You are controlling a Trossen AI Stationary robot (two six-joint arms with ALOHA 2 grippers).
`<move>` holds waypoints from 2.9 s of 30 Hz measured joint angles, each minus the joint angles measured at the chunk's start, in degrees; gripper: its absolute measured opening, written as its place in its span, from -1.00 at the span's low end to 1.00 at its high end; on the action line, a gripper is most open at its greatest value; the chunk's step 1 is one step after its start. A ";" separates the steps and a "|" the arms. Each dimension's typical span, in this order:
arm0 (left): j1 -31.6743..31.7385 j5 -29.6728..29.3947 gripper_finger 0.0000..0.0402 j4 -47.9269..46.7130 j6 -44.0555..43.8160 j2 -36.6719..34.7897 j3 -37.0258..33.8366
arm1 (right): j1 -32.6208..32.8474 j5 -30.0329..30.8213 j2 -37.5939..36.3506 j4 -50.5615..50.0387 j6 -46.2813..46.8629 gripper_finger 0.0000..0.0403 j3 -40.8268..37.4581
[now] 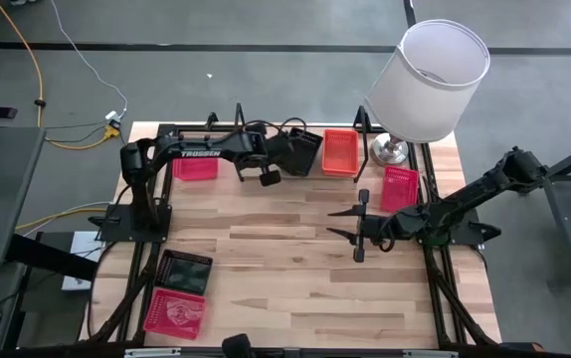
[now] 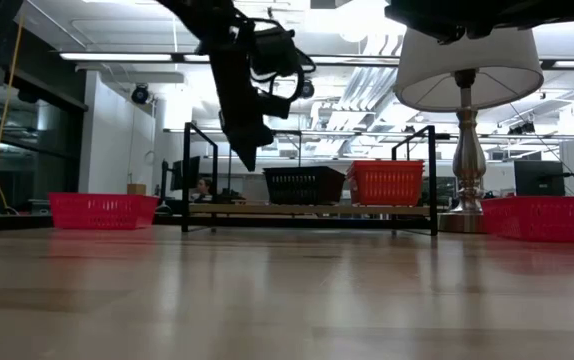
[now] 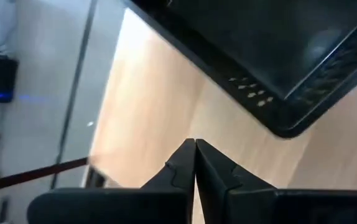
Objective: Stack baskets on shelf by color
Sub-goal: Stack the top black basket on top of the black basket on the shelf, then stack the black basket on top of the black baskets on the shelf
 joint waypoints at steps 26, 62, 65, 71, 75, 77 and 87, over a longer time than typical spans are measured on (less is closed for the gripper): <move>-2.23 14.66 -1.00 7.74 2.16 0.00 -1.47 | 0.00 0.17 0.02 0.00 0.17 -0.26 0.00; -32.72 15.10 -1.00 20.71 -7.06 -37.85 -25.69 | 0.02 0.72 0.04 -2.62 2.64 -0.26 0.00; -37.24 15.18 -1.00 17.46 -11.95 -38.74 -29.89 | 0.02 0.72 0.04 -2.76 2.62 -0.26 0.00; -44.87 15.75 -0.95 3.06 -29.52 -37.86 -31.26 | 0.02 0.74 0.04 -2.82 2.60 -0.26 0.00; -50.08 15.78 -0.81 -4.36 -38.22 -36.66 -31.30 | 0.02 0.75 0.04 -2.89 2.61 -0.26 0.00; -52.70 16.41 -0.71 -6.64 -42.15 -35.48 -31.30 | 0.00 0.76 0.04 -3.00 2.60 -0.26 0.00; -64.03 17.05 -0.14 -14.18 -48.83 -26.64 -31.30 | 0.02 0.76 0.04 -3.50 2.71 -0.26 0.00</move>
